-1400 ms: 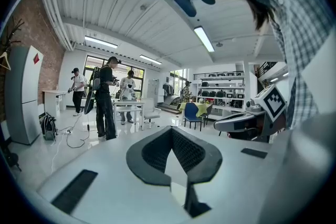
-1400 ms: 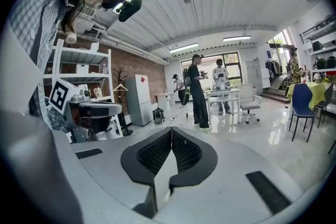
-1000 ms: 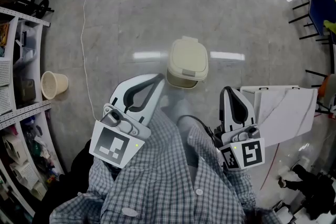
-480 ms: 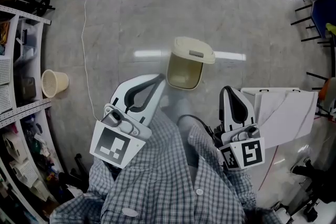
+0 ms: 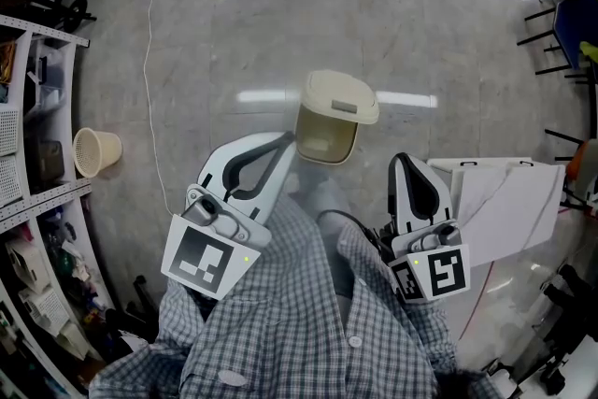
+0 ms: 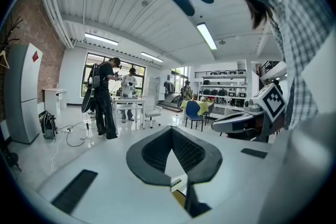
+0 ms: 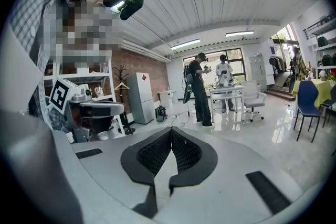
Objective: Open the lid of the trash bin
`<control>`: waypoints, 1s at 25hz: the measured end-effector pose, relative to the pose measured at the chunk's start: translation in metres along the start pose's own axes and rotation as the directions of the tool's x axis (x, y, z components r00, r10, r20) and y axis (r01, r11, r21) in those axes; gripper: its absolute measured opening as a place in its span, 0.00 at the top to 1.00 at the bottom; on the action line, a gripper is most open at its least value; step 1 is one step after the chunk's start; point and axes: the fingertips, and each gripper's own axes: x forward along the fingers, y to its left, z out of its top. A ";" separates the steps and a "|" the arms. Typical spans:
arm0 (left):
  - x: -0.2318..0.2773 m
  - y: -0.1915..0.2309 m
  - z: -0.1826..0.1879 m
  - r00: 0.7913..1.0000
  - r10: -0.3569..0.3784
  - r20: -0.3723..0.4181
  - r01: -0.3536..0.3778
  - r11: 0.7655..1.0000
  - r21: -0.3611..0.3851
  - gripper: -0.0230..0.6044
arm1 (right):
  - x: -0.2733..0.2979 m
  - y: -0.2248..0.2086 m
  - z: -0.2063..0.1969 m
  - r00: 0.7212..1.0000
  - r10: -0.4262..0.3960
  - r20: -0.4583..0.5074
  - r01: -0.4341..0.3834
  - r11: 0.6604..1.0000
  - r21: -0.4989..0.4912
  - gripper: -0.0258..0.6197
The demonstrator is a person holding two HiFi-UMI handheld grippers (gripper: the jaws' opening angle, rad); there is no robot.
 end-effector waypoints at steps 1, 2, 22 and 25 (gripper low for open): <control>0.002 0.001 0.001 1.000 -0.001 -0.002 0.001 1.000 0.003 0.96 | 0.002 -0.001 0.001 1.000 0.000 0.001 0.000 1.000 -0.001 0.93; 0.003 0.001 0.001 1.000 -0.002 -0.004 0.002 1.000 0.007 0.96 | 0.003 -0.002 0.002 1.000 0.001 0.003 -0.001 1.000 -0.002 0.93; 0.017 0.004 0.012 1.000 -0.029 0.000 0.029 0.997 0.066 0.96 | 0.015 -0.003 0.012 1.000 0.021 0.016 -0.020 0.999 -0.027 0.93; 0.016 0.004 0.012 1.000 -0.028 0.002 0.028 0.997 0.065 0.96 | 0.016 -0.002 0.012 1.000 0.024 0.012 -0.024 0.999 -0.034 0.93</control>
